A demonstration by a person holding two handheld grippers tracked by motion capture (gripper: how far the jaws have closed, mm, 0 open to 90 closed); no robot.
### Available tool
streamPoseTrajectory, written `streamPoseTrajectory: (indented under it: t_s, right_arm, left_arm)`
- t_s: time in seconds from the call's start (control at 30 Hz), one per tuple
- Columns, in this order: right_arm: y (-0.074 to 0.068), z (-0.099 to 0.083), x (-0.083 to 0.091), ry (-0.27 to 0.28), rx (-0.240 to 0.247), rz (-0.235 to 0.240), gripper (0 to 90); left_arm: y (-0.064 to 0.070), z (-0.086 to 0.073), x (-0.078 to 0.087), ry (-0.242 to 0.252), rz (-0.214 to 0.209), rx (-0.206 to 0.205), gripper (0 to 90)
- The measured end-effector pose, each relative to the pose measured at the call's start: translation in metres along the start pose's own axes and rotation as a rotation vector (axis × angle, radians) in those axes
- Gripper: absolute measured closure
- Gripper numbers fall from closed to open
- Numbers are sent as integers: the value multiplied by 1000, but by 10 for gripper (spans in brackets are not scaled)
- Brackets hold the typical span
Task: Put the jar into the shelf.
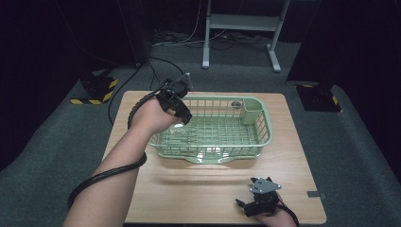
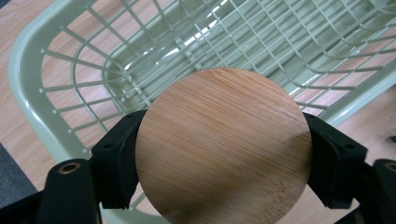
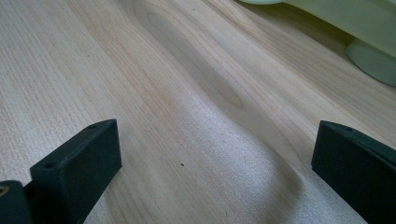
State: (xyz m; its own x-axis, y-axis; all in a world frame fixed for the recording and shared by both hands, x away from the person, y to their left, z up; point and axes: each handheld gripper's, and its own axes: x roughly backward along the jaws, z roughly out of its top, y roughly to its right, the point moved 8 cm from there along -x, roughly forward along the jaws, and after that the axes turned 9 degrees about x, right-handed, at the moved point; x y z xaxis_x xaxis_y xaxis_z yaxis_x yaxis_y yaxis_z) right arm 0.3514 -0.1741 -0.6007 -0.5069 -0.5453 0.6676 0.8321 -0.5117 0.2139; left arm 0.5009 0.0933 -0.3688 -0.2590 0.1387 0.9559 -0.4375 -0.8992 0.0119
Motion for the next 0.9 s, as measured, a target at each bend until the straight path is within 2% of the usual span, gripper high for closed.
streamPoseTrajectory:
  t_s: [0.57,0.9]
  right_arm:
    - [0,0,0,0,-9,6,10]
    - [0,0,1,4,-9,8,10]
  left_arm:
    - [11,12,-24,1,-11,-11,241]
    - [13,14,-41,2,-9,-3,241]
